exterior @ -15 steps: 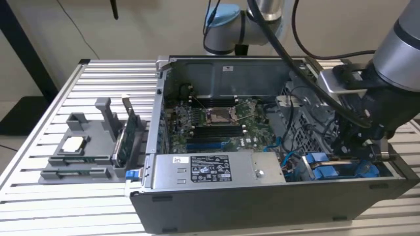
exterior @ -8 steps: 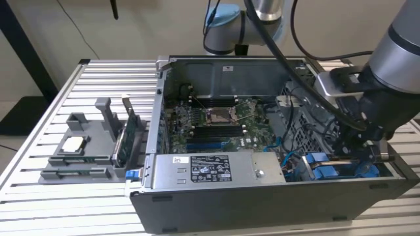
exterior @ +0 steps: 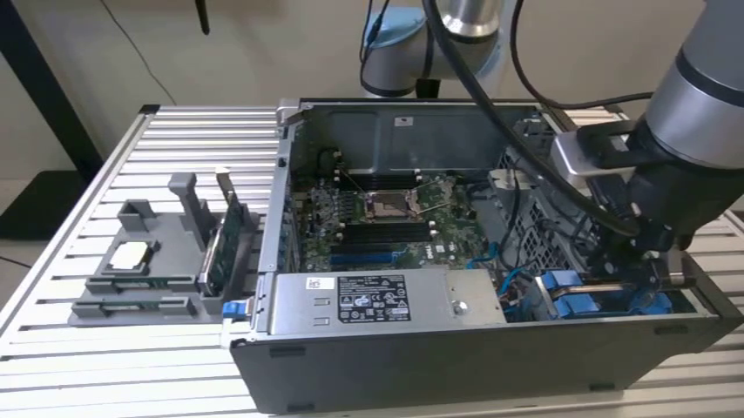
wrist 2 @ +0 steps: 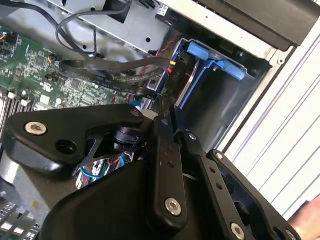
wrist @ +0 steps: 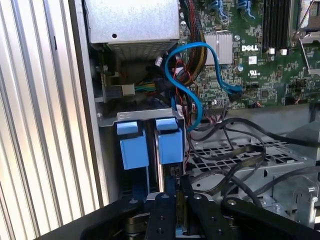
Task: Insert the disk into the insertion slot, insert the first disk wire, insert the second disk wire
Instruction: 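Insert the second disk wire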
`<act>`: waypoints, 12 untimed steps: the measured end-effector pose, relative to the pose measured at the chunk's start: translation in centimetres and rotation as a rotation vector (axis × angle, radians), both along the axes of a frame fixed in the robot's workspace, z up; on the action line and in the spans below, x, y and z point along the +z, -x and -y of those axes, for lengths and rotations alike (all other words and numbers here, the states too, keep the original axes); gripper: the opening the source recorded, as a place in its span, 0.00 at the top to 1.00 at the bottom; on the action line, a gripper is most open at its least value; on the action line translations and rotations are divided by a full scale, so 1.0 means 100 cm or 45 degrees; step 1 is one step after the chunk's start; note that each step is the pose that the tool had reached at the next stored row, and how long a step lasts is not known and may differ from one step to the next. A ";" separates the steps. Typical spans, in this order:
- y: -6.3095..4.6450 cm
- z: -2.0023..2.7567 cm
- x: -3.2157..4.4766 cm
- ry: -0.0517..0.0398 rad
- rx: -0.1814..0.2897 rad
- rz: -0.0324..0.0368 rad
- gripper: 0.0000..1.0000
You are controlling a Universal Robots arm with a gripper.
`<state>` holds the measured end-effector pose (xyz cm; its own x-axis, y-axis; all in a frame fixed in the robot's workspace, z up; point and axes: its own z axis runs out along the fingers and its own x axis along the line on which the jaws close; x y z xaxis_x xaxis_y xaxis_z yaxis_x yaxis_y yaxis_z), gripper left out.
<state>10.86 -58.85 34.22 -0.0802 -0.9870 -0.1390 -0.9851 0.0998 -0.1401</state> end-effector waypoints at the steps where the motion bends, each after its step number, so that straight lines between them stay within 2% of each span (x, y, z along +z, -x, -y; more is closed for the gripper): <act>1: 0.000 -0.0005 -0.0001 0.000 0.000 0.0011 0.84; 6: 0.000 -0.0033 -0.0006 0.001 0.000 0.0047 0.84; 12: 0.000 -0.0034 -0.0017 0.002 0.001 0.0075 0.84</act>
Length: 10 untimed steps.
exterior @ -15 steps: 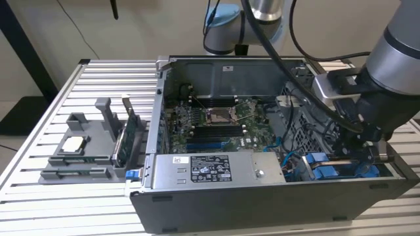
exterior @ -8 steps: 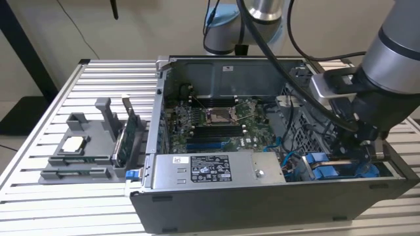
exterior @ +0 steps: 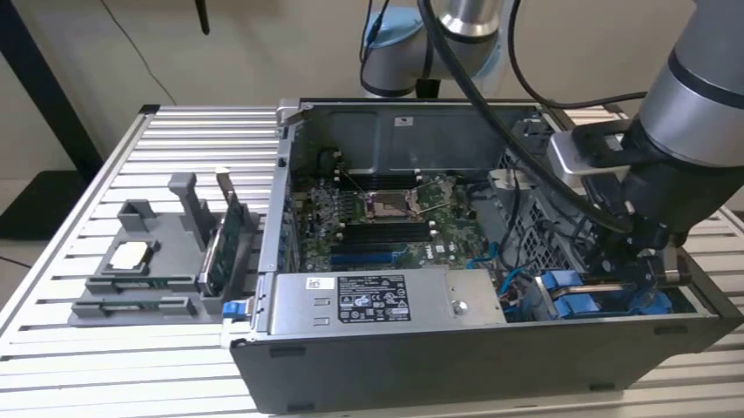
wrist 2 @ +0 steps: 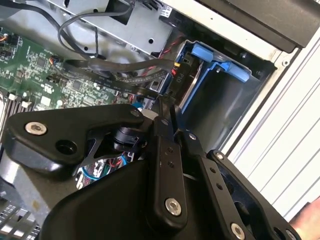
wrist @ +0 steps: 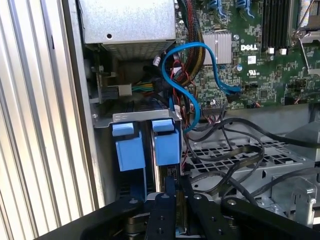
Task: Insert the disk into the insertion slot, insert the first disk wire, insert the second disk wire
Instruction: 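Insert the second disk wire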
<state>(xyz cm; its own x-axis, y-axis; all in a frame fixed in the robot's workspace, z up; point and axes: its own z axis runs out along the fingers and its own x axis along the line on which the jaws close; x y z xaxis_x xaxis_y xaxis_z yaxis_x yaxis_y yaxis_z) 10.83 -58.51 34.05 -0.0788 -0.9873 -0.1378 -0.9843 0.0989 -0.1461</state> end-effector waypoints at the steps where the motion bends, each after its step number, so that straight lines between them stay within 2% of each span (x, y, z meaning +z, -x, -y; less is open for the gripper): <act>1: 0.000 0.0000 -0.0001 0.000 0.000 0.0001 0.84; 10: -0.001 0.0000 -0.0014 0.000 0.006 0.0016 0.84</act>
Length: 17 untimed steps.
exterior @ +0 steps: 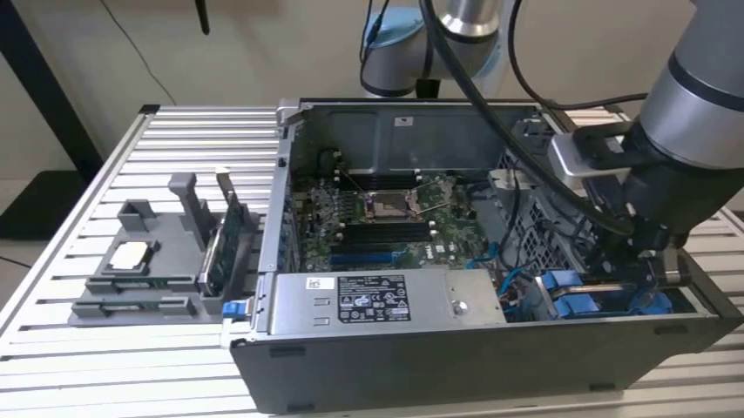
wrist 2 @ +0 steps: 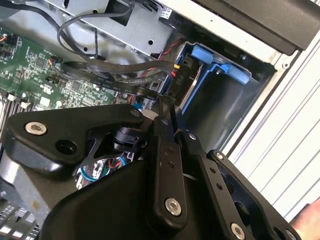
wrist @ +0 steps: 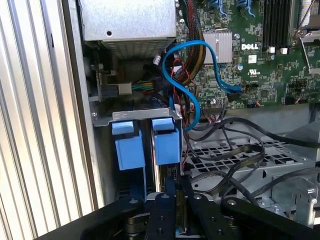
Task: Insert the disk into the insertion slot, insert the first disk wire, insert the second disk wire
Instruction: 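Insert the second disk wire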
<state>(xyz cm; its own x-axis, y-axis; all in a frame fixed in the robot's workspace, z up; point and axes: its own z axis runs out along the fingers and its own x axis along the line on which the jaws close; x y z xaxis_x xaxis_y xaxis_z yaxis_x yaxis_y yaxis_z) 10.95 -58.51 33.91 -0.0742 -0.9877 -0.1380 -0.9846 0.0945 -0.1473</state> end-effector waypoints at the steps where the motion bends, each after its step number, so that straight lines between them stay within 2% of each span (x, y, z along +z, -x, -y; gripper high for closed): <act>1: 0.000 0.0000 -0.0002 0.000 0.001 0.0002 0.84; 7: -0.001 0.0000 -0.0020 0.000 0.006 0.0024 0.84; 12: 0.000 0.0000 -0.0061 0.001 0.009 0.0099 0.84; 17: -0.001 0.0000 -0.0057 -0.001 0.009 0.0110 0.82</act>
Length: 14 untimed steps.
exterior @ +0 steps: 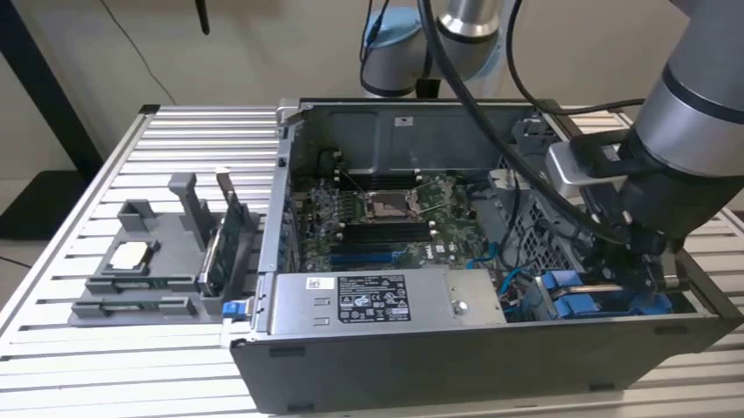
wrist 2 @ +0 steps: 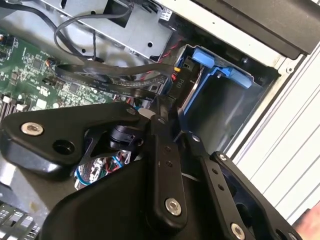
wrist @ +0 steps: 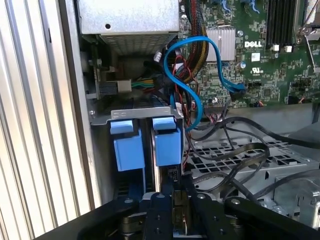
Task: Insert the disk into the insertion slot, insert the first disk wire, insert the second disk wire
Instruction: 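Insert the second disk wire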
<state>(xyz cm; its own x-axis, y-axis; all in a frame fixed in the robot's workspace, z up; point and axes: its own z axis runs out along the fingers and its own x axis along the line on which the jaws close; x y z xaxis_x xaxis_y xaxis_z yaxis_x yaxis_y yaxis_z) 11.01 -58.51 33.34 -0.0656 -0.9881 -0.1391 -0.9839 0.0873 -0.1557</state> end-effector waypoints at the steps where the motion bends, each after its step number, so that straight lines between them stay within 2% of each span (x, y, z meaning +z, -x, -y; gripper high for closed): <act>1: 0.000 0.0000 0.0016 0.000 0.000 -0.0001 0.76; 10: 0.000 0.0000 0.0186 0.001 0.000 -0.0001 0.76; 11: 0.000 0.0001 0.0241 0.001 0.000 -0.0002 0.76; 14: 0.000 0.0000 0.0246 0.002 0.000 -0.0001 0.76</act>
<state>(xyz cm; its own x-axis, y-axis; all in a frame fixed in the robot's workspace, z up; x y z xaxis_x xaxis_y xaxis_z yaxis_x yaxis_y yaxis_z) 11.01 -58.51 35.80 -0.0656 -0.9883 -0.1378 -0.9839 0.0871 -0.1558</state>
